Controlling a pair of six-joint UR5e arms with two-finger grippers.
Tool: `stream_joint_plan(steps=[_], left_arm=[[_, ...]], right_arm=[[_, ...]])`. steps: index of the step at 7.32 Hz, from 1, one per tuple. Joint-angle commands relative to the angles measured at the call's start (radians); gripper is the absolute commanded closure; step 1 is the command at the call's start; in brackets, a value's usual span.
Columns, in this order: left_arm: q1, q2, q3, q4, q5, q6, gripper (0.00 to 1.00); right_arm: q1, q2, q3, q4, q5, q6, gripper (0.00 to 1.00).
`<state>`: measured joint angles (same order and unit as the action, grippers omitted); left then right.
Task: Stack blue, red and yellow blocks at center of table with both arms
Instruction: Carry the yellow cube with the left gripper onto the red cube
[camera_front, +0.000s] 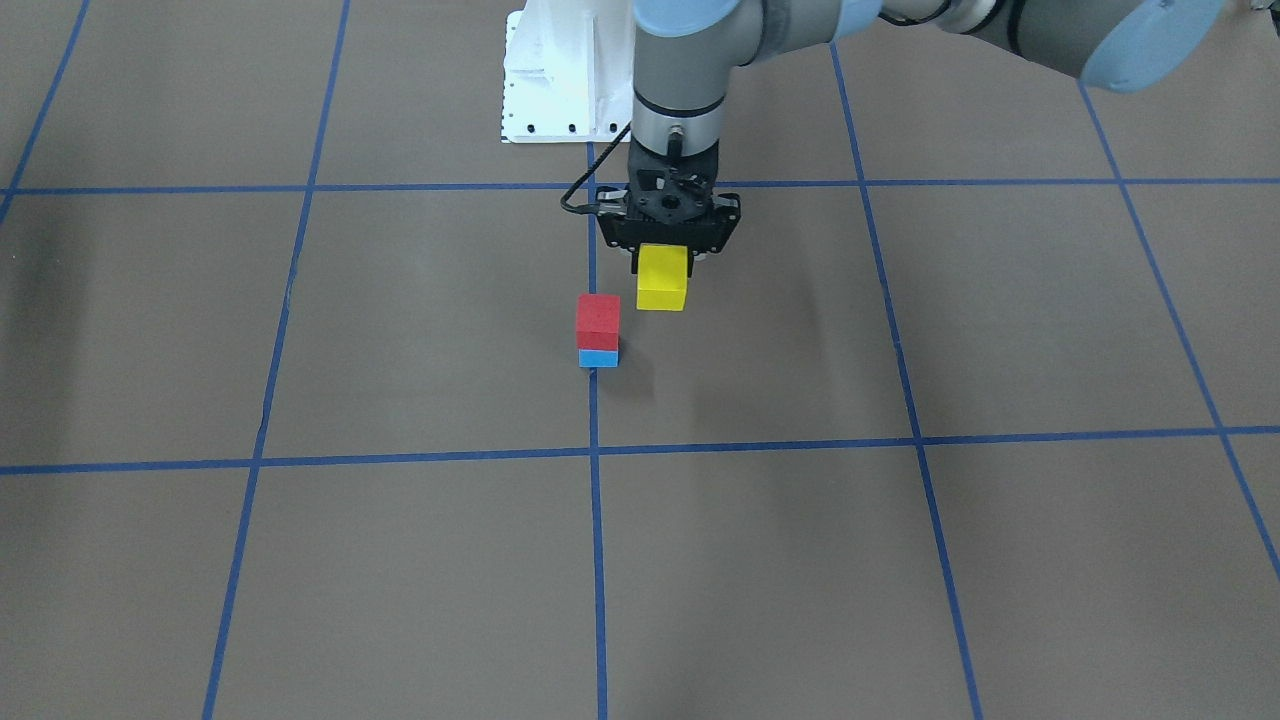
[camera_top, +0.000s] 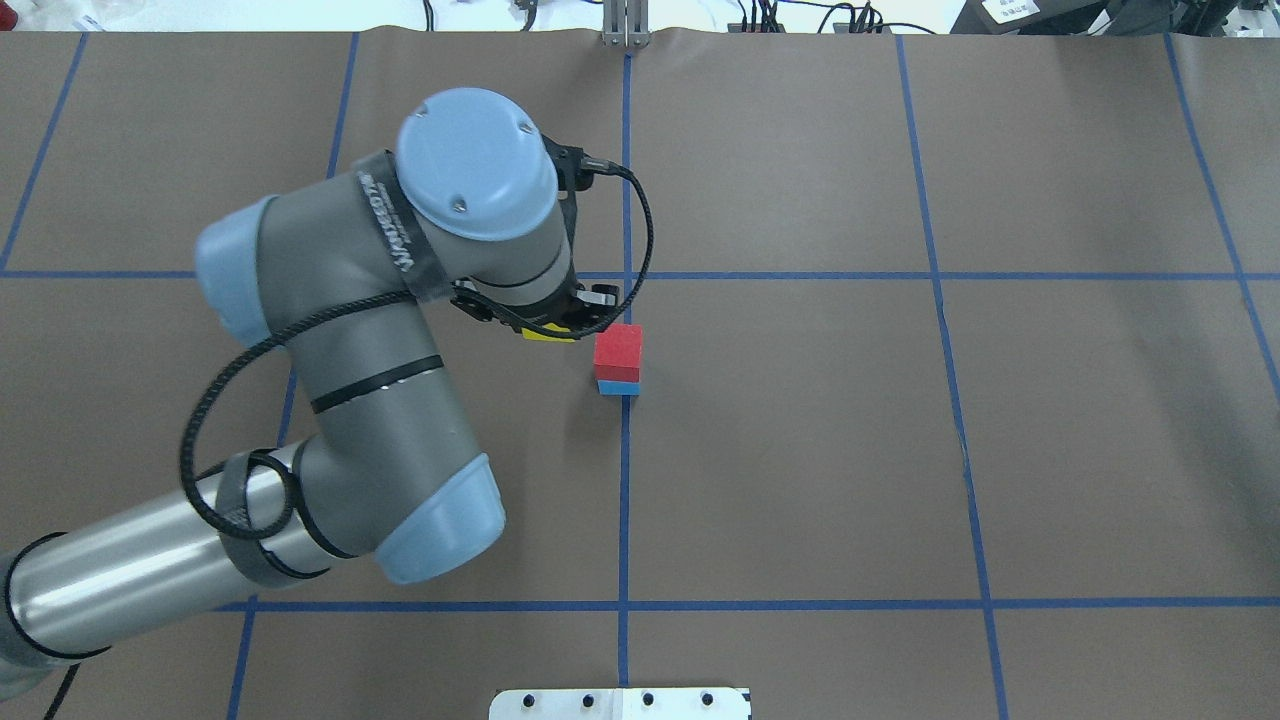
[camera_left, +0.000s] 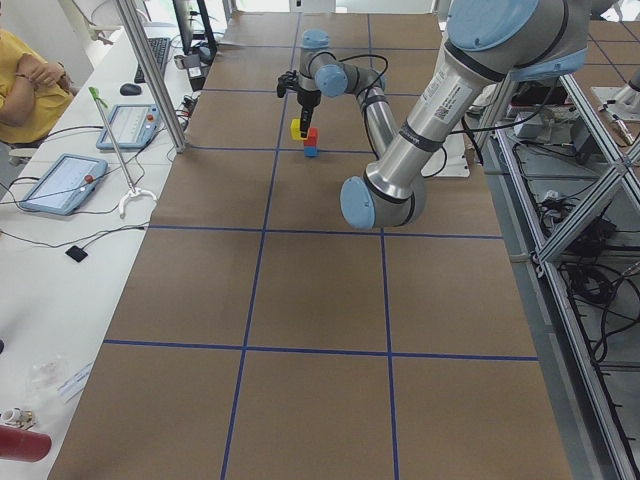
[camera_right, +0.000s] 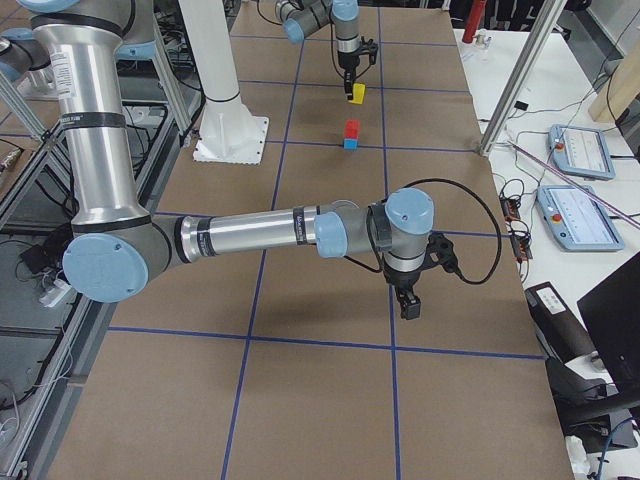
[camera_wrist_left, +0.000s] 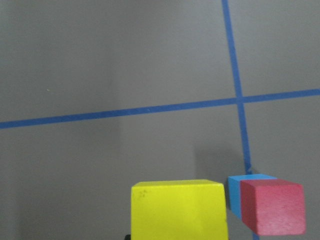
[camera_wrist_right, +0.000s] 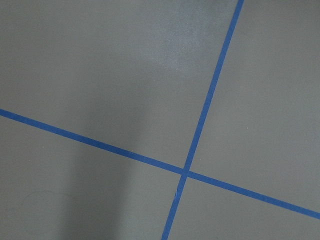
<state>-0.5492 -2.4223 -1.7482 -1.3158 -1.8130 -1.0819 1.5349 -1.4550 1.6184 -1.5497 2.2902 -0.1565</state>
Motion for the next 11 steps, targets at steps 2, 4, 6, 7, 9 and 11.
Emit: stream_joint_plan(steps=[2, 4, 6, 7, 9, 11], left_arm=[[0.038, -0.064, 0.101, -0.011, 0.040, -0.021, 1.00], [0.064, -0.076, 0.119, -0.034, 0.041, -0.020, 1.00], [0.066, -0.077, 0.153, -0.081, 0.041, -0.018, 0.89], [0.065, -0.077, 0.162, -0.092, 0.041, -0.015, 0.85], [0.064, -0.077, 0.158, -0.094, 0.040, -0.013, 0.82], [0.060, -0.078, 0.156, -0.094, 0.040, -0.009, 0.82]], right_arm=[[0.002, -0.001, 0.000, -0.001, 0.000, 0.002, 0.00], [0.007, -0.001, 0.000, -0.001, 0.000, 0.002, 0.00], [0.008, -0.001, 0.000, -0.001, 0.000, 0.002, 0.00], [0.008, -0.001, 0.000, -0.001, 0.000, 0.002, 0.00], [0.008, -0.001, 0.000, -0.001, 0.000, 0.002, 0.00], [0.008, 0.001, 0.000, -0.001, 0.000, 0.002, 0.00]])
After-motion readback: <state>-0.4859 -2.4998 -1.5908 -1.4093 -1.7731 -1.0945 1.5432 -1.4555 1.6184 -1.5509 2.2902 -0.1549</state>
